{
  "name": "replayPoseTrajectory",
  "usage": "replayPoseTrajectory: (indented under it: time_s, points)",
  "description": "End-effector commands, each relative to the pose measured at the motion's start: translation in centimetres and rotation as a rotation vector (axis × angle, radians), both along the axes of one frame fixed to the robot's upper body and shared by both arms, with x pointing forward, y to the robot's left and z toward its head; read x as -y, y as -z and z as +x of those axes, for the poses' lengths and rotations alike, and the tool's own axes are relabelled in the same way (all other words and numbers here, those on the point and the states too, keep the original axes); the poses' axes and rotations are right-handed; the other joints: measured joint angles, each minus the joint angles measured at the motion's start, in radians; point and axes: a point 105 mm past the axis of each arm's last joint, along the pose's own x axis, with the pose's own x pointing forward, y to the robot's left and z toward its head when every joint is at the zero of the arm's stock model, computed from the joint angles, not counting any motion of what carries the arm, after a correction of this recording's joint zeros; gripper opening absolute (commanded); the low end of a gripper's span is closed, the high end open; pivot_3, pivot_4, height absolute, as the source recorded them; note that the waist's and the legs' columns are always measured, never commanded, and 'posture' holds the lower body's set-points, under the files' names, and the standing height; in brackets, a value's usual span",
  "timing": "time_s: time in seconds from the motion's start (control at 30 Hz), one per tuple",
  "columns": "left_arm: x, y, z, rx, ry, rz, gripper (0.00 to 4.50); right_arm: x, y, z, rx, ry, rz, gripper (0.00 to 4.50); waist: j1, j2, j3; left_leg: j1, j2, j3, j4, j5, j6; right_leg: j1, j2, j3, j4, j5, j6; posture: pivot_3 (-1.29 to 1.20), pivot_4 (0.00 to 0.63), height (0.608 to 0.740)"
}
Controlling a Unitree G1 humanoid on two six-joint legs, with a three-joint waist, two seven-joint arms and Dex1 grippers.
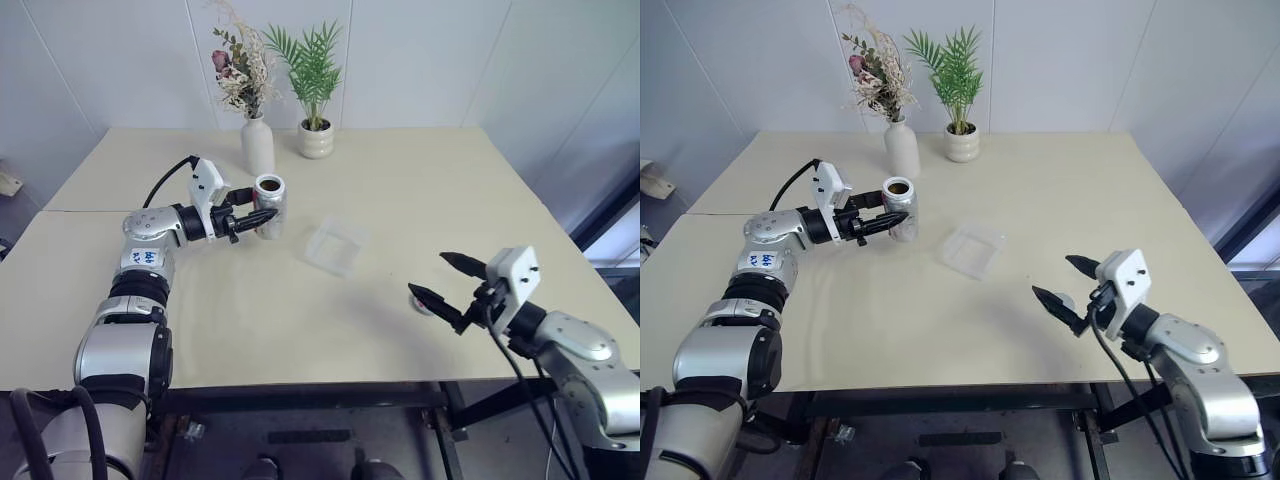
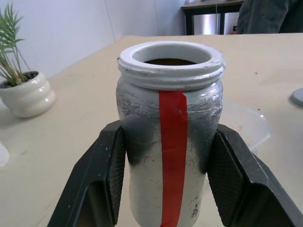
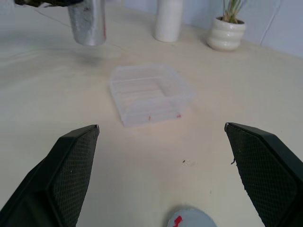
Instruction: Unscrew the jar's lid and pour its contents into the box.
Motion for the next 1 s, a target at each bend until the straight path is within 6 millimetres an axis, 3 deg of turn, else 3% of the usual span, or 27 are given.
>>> replayPoseTrajectory:
  time_s: [0.03,0.23,0.63,1.0]
  points:
    - [1.0,-1.5,0.5,0.095,-0.022,0.089,2.11,1.4,-2.9,-1.6,0.087,-0.070,-0.015,4.48,0.001,-0.001,0.000,0.000,0.000,0.000,0.000,0.000,0.000,0.000,0.000,0.000,0.000,0.000,0.000,0.00,0.150,0.740]
    - [3.0,-1.6,1.1,0.162,-0.030,0.242,2.11,3.8,-5.5,-2.5,0.156,-0.097,0.045,4.48,0.001,-0.002,0.001,0.000,0.000,0.000,0.000,0.000,0.000,0.000,0.000,0.000,-0.001,0.001,0.001,0.00,0.150,0.740]
    - [6.2,-1.4,1.9,0.264,-0.032,0.506,2.11,3.8,-3.5,-3.9,0.114,-0.039,0.014,4.48,0.000,-0.003,0.002,0.000,0.000,0.002,0.000,0.000,0.000,0.000,0.000,0.001,-0.001,0.001,0.001,0.00,0.150,0.740]
    - [9.0,-3.9,2.8,0.681,-0.104,0.948,2.11,3.7,-3.4,-3.6,0.113,-0.022,0.014,4.48,0.001,-0.007,0.004,0.000,-0.001,0.002,0.000,-0.001,0.000,0.000,0.000,0.002,-0.003,0.001,0.002,0.00,0.150,0.740]
